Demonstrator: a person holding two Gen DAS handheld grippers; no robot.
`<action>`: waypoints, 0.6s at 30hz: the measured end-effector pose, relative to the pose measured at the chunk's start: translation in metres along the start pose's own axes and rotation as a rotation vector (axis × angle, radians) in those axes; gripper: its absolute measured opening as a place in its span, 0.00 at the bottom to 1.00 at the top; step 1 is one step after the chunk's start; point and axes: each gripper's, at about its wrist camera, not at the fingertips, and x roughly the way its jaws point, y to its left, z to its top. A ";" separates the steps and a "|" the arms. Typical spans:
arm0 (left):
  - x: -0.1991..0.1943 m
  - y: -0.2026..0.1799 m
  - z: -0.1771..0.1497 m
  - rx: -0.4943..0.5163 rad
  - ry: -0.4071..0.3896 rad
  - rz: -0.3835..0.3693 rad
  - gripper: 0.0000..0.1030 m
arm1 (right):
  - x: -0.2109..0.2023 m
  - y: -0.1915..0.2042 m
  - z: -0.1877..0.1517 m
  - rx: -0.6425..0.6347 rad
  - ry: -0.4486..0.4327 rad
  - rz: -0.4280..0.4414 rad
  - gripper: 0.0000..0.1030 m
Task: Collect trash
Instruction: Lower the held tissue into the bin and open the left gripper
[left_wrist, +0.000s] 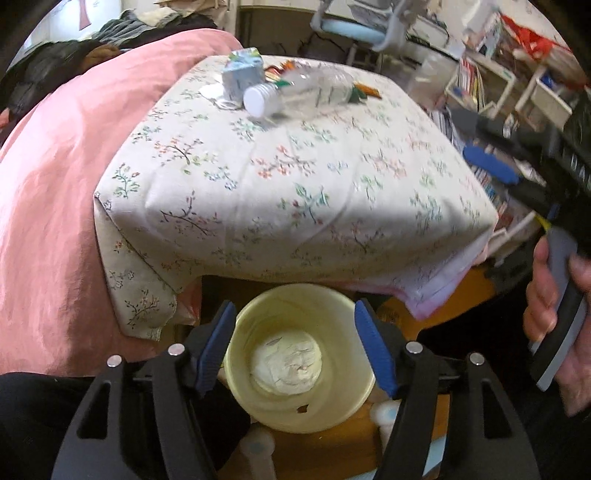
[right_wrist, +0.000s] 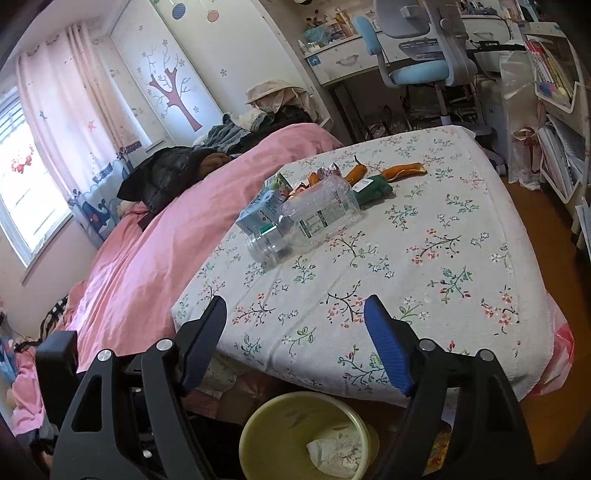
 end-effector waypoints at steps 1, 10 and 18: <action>0.000 0.001 0.002 -0.007 -0.006 -0.004 0.63 | 0.000 0.000 0.000 -0.003 0.000 -0.002 0.71; 0.000 0.002 0.005 -0.016 -0.028 -0.027 0.63 | 0.006 -0.011 -0.004 0.036 0.007 -0.018 0.72; -0.014 0.012 0.008 -0.066 -0.130 -0.035 0.70 | 0.010 -0.006 -0.002 0.018 0.006 -0.010 0.72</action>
